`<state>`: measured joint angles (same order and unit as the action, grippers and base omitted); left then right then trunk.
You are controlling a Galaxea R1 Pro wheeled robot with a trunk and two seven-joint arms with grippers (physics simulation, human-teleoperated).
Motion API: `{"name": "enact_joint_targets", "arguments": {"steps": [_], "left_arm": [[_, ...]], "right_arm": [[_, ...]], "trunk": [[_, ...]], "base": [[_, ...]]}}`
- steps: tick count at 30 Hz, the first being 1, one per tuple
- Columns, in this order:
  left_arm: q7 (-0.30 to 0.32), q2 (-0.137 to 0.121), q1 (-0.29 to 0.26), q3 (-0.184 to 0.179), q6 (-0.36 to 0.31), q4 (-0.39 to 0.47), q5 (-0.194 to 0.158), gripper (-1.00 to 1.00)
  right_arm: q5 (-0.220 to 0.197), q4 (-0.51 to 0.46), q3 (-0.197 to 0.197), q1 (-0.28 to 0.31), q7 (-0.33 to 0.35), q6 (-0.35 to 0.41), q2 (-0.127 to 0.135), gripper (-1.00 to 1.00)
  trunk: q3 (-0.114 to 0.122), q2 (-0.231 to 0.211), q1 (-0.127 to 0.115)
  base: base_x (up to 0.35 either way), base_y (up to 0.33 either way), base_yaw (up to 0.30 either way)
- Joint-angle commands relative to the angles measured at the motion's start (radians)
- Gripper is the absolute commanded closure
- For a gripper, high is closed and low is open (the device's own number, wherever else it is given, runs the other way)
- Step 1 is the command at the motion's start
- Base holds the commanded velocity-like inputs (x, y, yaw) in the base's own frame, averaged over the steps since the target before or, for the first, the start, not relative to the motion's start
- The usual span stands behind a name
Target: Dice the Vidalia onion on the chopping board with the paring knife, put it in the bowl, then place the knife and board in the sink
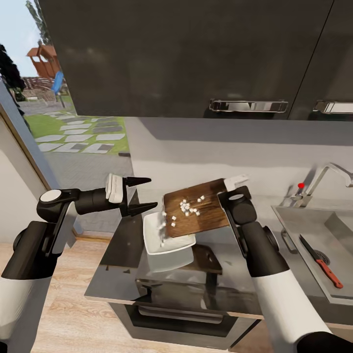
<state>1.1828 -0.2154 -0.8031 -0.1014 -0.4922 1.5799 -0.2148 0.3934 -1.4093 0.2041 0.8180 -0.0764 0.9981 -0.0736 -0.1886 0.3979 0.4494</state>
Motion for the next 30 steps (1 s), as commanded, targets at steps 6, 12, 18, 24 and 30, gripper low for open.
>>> {"name": "enact_joint_targets", "arguments": {"steps": [6, 12, 18, 24, 30], "left_arm": [[0.0, -0.001, -0.002, -0.001, -0.01, 0.0, -0.006, -1.0], [0.0, -0.001, -0.001, -0.001, -0.01, 0.0, -0.006, -1.0], [0.0, -0.001, -0.001, -0.001, -0.01, 0.0, -0.006, -1.0], [0.0, -0.001, -0.002, -0.001, -0.011, 0.0, -0.006, -1.0], [0.0, -0.001, -0.001, -0.001, -0.01, 0.0, -0.006, -1.0]], "right_arm": [[-0.013, -0.003, 0.059, 0.001, -0.098, 0.004, -0.006, 1.0], [-0.013, -0.004, 0.084, 0.001, -0.126, 0.004, -0.009, 1.0], [-0.013, -0.004, 0.086, 0.001, -0.128, 0.004, -0.009, 1.0], [-0.012, -0.004, 0.11, 0.001, -0.129, 0.004, -0.009, 1.0], [-0.012, -0.004, 0.123, 0.001, -0.138, 0.004, -0.009, 1.0]], "trunk": [[-0.002, 0.002, 0.001], [-0.002, 0.002, 0.001], [-0.002, 0.002, 0.001], [-0.002, 0.002, 0.001], [-0.002, 0.002, 0.001]], "base": [[0.0, 0.0, 0.0], [0.0, 0.0, 0.0], [0.0, 0.0, 0.0], [0.0, 0.0, 0.0], [0.0, 0.0, 0.0]]}}
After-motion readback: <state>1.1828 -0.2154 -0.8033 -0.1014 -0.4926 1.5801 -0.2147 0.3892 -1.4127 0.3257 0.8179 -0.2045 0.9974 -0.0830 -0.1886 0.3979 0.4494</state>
